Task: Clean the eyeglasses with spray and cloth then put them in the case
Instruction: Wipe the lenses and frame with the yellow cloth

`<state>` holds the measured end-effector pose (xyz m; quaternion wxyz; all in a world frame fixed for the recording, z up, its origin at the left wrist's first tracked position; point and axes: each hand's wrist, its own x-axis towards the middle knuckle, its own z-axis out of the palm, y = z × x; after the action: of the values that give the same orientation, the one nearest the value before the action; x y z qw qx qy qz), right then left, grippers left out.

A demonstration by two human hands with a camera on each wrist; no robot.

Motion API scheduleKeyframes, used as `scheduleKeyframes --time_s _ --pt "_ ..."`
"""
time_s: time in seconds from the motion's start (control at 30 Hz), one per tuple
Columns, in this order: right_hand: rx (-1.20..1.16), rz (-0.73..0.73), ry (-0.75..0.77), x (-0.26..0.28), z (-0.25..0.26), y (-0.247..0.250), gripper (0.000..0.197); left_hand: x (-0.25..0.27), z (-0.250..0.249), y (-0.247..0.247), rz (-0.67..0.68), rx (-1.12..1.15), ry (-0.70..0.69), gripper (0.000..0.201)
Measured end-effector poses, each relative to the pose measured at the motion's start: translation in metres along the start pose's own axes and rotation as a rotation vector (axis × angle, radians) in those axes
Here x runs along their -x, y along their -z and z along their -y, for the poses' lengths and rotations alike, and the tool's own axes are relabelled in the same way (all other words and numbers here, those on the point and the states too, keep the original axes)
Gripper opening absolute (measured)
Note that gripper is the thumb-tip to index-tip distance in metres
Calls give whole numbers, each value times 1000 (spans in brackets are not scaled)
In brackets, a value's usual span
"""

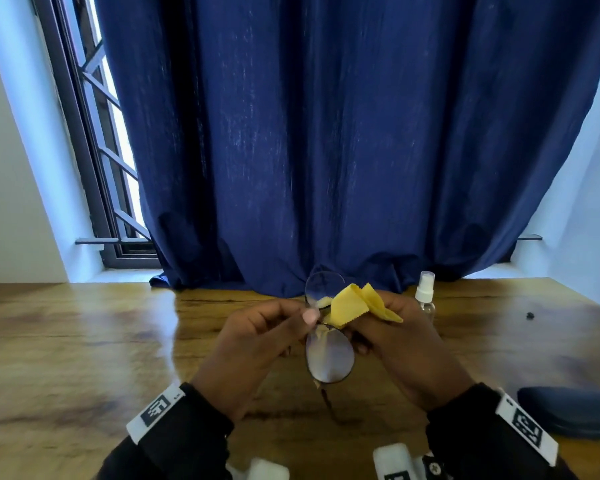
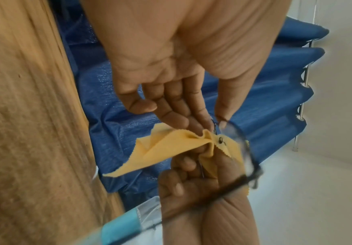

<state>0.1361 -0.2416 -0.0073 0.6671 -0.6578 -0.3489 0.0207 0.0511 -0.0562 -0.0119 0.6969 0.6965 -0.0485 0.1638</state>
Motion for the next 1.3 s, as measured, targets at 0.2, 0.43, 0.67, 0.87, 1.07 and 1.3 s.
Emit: scheduleKeyframes --time_s 0.2,0.43,0.67,0.87,1.07,1.3 --pt "-1 81 27 -1 -10 4 25 0 3 2 -85 -2 -79 18" --pt "-157 27 -135 -4 -14 6 45 -2 5 7 -184 -22 -73 22" --pt "441 -109 371 7 9 0 38 4 1 0 -173 -208 -221 13" --pt "686 -138 531 0 0 5 29 6 1 -3 -155 -302 -223 21" --pt "682 -175 571 -2 -1 5 21 7 -1 -6 -153 -343 -242 18" --pt "709 -251 477 -2 -1 3 25 7 2 -6 -138 -394 -284 15"
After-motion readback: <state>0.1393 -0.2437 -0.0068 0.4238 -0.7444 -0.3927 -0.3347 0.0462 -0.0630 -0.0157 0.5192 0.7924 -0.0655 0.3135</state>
